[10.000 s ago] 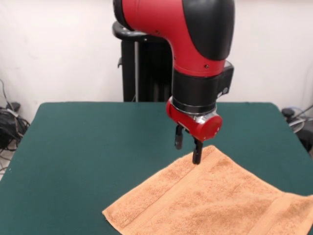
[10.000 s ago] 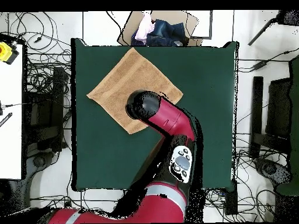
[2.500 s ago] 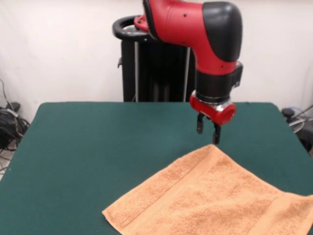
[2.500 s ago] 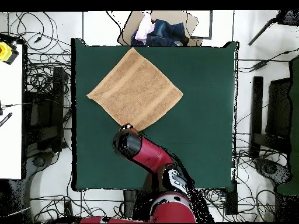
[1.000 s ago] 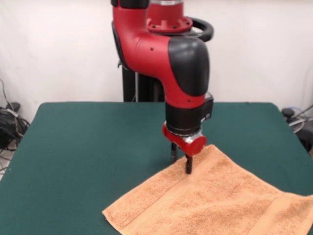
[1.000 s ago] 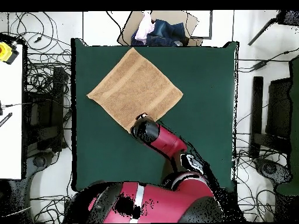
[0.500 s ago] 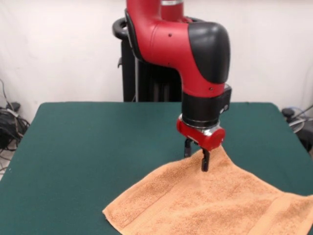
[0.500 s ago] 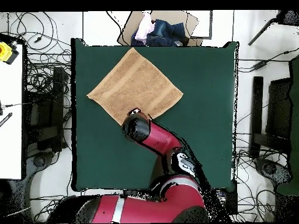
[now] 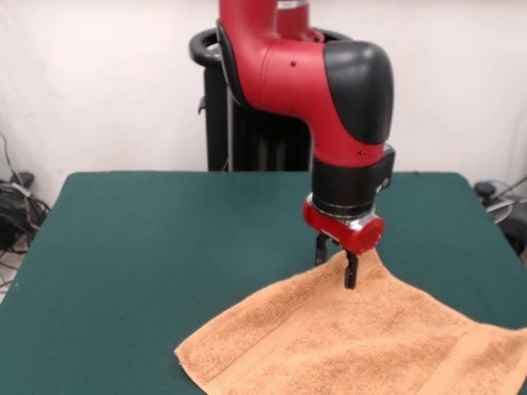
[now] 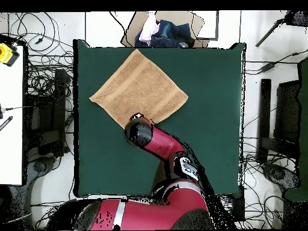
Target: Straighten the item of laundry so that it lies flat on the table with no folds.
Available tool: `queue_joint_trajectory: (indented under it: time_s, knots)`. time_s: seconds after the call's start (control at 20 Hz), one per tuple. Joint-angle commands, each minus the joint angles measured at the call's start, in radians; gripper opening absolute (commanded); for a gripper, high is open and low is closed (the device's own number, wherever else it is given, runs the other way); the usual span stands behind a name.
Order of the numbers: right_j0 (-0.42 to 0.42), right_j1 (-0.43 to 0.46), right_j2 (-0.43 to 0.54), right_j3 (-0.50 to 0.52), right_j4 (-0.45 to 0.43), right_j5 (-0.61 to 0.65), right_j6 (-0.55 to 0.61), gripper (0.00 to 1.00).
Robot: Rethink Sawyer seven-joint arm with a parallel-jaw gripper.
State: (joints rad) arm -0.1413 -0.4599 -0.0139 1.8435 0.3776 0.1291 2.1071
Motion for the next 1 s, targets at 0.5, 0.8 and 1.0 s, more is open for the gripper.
queue_joint_trajectory:
  time_s: [0.5, 0.8, 1.0]
  knots:
    - [-0.014, 0.039, 0.01, -0.009, -0.037, -0.052, 0.133, 0.0]
    - [-0.046, 0.052, 0.043, -0.009, -0.047, -0.053, 0.13, 0.0]
    - [-0.054, 0.041, 0.046, 0.006, -0.042, -0.03, 0.14, 0.0]
